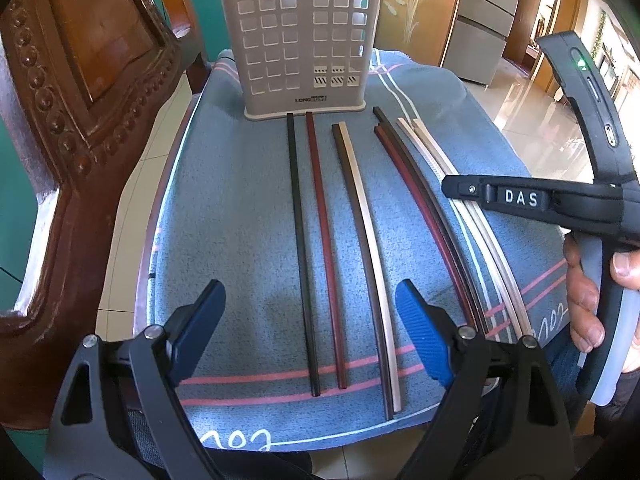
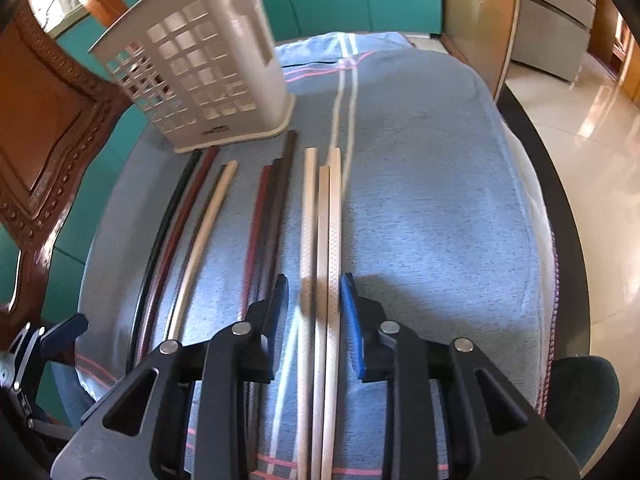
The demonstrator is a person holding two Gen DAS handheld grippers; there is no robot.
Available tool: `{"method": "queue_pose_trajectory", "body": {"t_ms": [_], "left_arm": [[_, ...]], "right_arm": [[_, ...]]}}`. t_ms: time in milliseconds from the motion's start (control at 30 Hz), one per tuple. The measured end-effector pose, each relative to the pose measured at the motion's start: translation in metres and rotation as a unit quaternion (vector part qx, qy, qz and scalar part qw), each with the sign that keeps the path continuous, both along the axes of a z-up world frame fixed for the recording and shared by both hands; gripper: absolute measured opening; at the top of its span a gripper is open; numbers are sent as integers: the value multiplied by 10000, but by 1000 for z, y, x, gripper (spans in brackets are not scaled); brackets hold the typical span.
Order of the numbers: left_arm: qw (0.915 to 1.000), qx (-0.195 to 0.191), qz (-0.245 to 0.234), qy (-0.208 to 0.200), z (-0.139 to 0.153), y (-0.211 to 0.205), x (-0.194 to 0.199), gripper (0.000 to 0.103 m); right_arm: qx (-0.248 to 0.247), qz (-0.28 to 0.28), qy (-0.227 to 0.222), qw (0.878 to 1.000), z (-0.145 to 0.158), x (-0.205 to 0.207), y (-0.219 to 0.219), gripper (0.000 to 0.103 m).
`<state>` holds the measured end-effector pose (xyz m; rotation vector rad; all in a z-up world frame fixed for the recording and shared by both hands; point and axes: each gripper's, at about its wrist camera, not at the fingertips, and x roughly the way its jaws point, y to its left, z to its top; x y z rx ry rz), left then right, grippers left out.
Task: Organize utensils
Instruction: 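Close the left gripper on the black chopstick while the right gripper closes on a pale chopstick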
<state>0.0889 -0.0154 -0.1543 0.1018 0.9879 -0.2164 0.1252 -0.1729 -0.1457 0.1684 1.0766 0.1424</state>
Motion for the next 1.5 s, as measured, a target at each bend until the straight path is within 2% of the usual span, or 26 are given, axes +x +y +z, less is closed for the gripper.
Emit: {"method": "queue_pose_trajectory", "body": {"t_ms": [67,167,233,533,600,767,867,967,1033,1100,1200,1233,1367,1500], "left_arm": [[10000,13,30,-2,0,1,1,86],[10000,-13,75,-33,2,4,6,85],[9999,-40,123,-8,3,7,9,71],[9985,-405,318,200,1,16,44,42],[9978,-496,350,273,-1,15,55,39],[9973,-410,484,377,-8,12,81,37],[9972,-278,511,460,-14,8,90,37],[9973,-205,504,494,-18,6,94,37],[9974,-159,498,496,-20,4,89,37],[9976,-115,501,463,-20,4,89,37],[9978,-49,509,414,-23,2,93,37],[9979,-4,510,397,-24,1,94,37],[9977,-15,540,403,-24,0,100,36],[9981,-13,501,367,-22,4,94,15]], "right_arm": [[-147,115,-105,9998,3,-2,6,14],[-100,253,-234,9994,10,-5,8,11],[-119,217,-312,9992,16,-6,6,11],[66,24,-302,9995,18,-5,-15,12],[126,71,-302,9994,17,-4,-15,12],[330,257,-209,9989,9,4,-11,12],[-9,181,-102,9998,0,8,-9,12],[4,89,-159,9998,0,8,-14,12],[-358,-43,-153,9992,-1,9,-16,11],[-240,-2,-154,9996,-1,9,-20,11],[187,14,-244,9995,4,6,-25,13],[176,55,-271,9995,5,7,-23,13],[-202,301,-179,9992,2,11,-5,13],[-441,244,-169,9986,3,20,2,13]]}}
